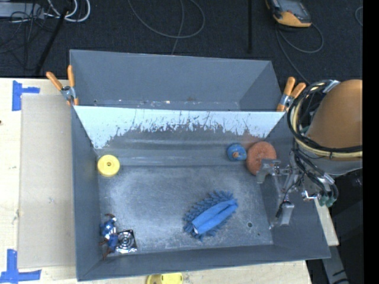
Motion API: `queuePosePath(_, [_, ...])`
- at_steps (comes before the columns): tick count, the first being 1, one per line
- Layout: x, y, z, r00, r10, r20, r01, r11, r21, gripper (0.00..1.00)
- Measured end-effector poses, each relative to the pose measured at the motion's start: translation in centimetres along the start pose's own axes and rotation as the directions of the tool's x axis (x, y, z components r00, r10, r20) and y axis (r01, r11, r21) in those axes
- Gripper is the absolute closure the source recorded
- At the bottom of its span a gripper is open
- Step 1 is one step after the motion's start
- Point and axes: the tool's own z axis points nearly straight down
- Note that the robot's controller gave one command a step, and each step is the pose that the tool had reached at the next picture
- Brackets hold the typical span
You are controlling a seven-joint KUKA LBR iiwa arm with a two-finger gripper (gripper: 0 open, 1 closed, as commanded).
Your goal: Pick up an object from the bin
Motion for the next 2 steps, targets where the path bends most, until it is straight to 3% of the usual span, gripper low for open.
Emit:
queuePosePath(1, [-0.1, 0.0, -0.4, 1.0, -0.003, 0.009, 0.003, 1.0, 0.001, 0.0])
queuePosePath(2, [-2.1, 2.0, 3.8, 0.998, -0.056, 0.014, 0.056, 0.998, 0.003, 0.0])
